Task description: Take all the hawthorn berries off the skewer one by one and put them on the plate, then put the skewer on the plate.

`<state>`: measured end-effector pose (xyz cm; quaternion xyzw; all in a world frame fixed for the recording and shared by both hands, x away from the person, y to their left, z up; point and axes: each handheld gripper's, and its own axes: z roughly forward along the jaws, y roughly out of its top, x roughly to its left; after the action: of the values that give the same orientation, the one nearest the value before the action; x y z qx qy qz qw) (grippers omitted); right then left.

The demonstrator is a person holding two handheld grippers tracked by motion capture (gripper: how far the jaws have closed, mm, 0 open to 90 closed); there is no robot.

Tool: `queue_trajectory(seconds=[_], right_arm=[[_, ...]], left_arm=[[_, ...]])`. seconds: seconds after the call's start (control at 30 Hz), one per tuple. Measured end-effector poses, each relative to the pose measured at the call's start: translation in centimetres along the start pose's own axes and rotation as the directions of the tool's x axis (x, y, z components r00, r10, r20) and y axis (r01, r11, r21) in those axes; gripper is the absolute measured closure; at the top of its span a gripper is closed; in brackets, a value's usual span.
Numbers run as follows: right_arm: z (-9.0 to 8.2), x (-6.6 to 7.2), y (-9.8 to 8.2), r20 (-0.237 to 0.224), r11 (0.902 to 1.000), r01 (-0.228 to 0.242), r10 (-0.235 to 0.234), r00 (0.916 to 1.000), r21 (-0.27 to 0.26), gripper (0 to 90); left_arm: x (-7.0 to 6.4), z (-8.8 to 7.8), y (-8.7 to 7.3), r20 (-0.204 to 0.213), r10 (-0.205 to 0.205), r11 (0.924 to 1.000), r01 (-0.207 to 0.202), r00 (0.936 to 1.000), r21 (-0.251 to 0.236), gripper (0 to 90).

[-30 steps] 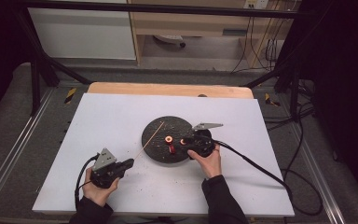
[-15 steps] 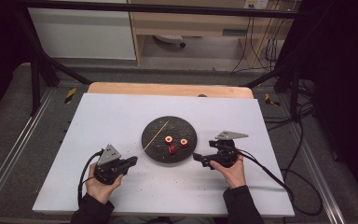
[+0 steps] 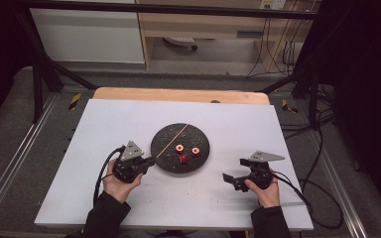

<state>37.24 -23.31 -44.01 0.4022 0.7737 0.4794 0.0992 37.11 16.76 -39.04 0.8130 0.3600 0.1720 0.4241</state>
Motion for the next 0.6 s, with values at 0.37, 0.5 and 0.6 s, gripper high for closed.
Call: queue_trajectory(seconds=[0.37, 0.5, 0.6], right_arm=[[-1.1, -0.7, -1.3, 0.021, 1.0, 0.004, -0.004, 0.9998, -0.002, 1.0], [-1.1, -0.6, -1.4, 0.029, 1.0, 0.002, -0.003, 0.9996, 0.009, 1.1], [-1.0, -0.6, -1.5, 0.028, 0.9999, 0.008, -0.008, 0.9996, 0.013, 1.1]], left_arm=[[0.7, 2.5, 2.0, -0.021, -0.021, 0.9993, 0.021, 0.9996, 0.032, 88.3], [1.2, 3.5, 2.3, -0.029, -0.047, 0.9978, 0.048, 0.9985, 0.046, 88.4], [1.6, 4.3, 2.3, -0.037, -0.06, 0.9963, 0.062, 0.9975, 0.058, 88.3]])
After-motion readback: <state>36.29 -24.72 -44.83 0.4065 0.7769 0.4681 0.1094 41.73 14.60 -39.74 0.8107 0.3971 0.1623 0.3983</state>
